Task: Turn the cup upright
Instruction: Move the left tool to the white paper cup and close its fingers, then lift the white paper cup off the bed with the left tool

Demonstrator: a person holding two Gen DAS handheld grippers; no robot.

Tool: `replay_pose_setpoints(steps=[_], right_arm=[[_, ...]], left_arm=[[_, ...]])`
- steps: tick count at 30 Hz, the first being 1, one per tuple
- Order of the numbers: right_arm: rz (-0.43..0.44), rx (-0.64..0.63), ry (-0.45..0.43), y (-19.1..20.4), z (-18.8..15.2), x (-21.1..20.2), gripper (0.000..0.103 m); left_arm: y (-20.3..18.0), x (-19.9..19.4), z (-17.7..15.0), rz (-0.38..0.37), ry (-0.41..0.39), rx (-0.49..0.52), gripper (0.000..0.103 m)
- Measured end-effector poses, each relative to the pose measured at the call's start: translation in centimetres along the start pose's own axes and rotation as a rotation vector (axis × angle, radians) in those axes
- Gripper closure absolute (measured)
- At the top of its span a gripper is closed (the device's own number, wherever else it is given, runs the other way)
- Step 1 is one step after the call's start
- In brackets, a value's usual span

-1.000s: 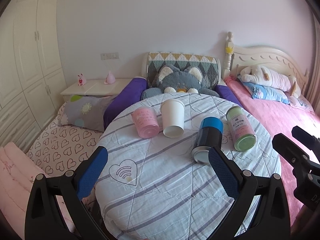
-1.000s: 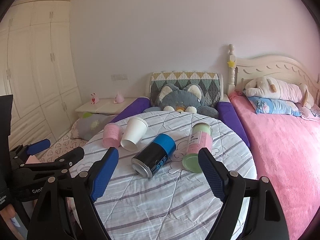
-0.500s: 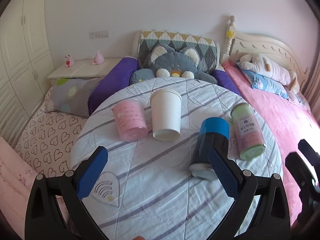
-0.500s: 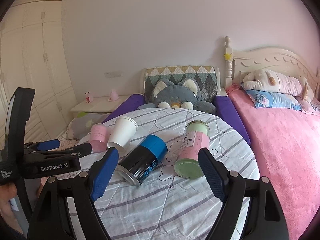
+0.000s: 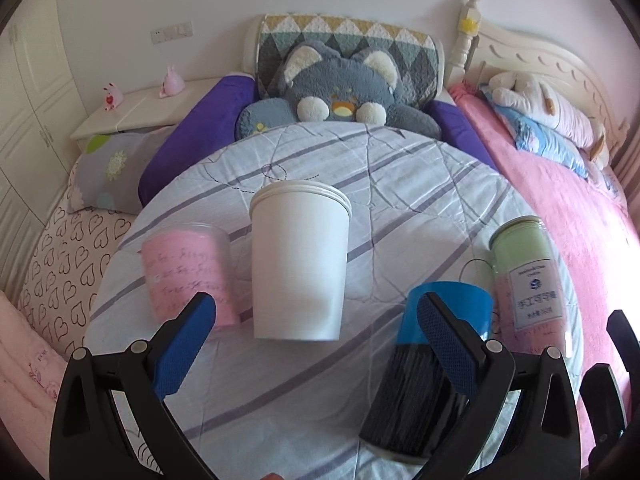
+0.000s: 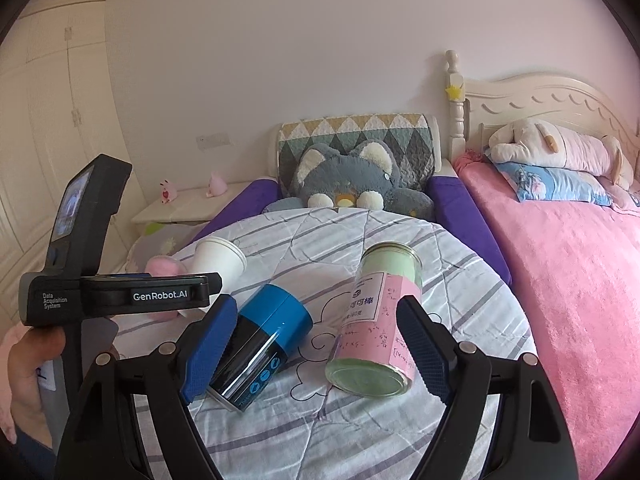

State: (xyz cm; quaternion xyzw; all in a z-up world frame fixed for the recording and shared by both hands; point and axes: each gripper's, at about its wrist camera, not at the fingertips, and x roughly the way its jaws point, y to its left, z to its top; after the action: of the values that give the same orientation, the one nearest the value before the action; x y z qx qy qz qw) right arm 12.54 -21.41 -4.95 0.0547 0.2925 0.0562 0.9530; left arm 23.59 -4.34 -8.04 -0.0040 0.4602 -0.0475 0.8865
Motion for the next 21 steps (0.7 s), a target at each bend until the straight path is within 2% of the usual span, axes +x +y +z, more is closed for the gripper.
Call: replay_pose_setpoints(steps=[3,7,10,12,13,18,21], right_arm=[[-0.001,0.009,0.010,-0.5,0.0,0.9,0.020],[0.001,0.019,0.015,-1.0,0.0,1.4,0.020],[-0.001,0.024,0.019,-1.3,0.0,1.8,0.020],[-0.001,0.030,0.020,-1.6,0.0,1.9,0.020],[-0.002,0.035,0.021,-1.7,0.0,2.0,0.020],[-0.002,0.041,0.019,-2.0,0.0,2.2,0.020],[-0.006,0.041,0.023,-2.1,0.0,2.2,0.020]], left_arm=[[-0.3,1.3,0.3,0.026,0.006,0.014,0.003],[-0.4,3.5,0.4,0.039,0.065,0.034,0.022],[-0.1,4.3,0.4,0.028,0.074,0.015,0.023],[-0.1,4.4,0.5,0.036,0.065,0.015,0.031],[0.0,4.4,0.5,0.044,0.061,0.019,0.039],[0.0,4.4,0.3,0.041,0.066,0.037,0.040],[0.3,3.4,0.2,0.007,0.051,0.022,0.040]])
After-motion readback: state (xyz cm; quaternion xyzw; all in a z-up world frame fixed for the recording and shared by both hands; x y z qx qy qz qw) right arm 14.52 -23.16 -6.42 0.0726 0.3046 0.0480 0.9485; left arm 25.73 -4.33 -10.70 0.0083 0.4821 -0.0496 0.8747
